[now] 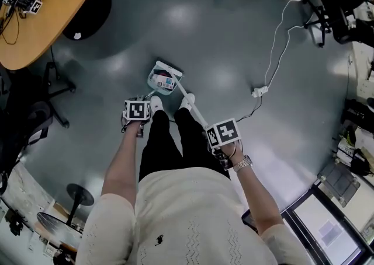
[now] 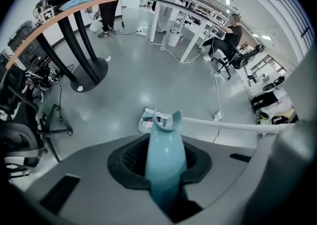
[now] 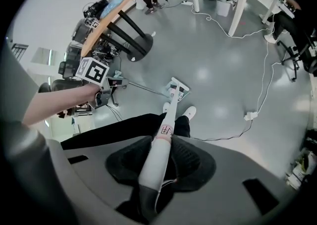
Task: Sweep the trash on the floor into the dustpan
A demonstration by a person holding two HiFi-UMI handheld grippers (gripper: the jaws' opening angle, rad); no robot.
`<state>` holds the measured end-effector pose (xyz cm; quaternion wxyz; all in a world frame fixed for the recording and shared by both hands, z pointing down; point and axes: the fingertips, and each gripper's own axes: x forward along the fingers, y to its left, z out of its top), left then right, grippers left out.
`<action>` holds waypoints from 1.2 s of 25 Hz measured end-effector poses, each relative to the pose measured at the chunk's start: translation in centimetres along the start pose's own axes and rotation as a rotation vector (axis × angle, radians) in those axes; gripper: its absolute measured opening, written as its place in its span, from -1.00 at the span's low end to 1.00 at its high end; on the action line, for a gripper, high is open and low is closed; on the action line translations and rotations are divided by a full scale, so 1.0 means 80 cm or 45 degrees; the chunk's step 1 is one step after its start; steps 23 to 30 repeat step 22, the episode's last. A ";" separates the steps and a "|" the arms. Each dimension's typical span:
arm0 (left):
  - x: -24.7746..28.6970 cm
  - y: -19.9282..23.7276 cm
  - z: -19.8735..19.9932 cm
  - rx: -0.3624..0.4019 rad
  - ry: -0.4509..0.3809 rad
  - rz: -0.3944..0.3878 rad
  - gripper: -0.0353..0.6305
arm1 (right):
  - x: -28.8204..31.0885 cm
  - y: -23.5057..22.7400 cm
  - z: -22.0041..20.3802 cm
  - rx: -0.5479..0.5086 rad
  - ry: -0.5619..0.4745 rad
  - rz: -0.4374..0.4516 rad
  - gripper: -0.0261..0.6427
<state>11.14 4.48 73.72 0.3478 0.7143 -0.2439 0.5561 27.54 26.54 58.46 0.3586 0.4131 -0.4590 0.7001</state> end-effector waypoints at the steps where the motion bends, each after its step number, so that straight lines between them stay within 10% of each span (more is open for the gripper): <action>1: -0.001 0.002 0.001 -0.006 0.002 -0.003 -0.62 | 0.001 0.001 0.000 0.008 -0.003 0.000 -0.56; 30: -0.003 0.018 -0.005 0.011 0.010 -0.029 -0.62 | -0.001 0.019 0.010 0.147 -0.090 0.015 -0.56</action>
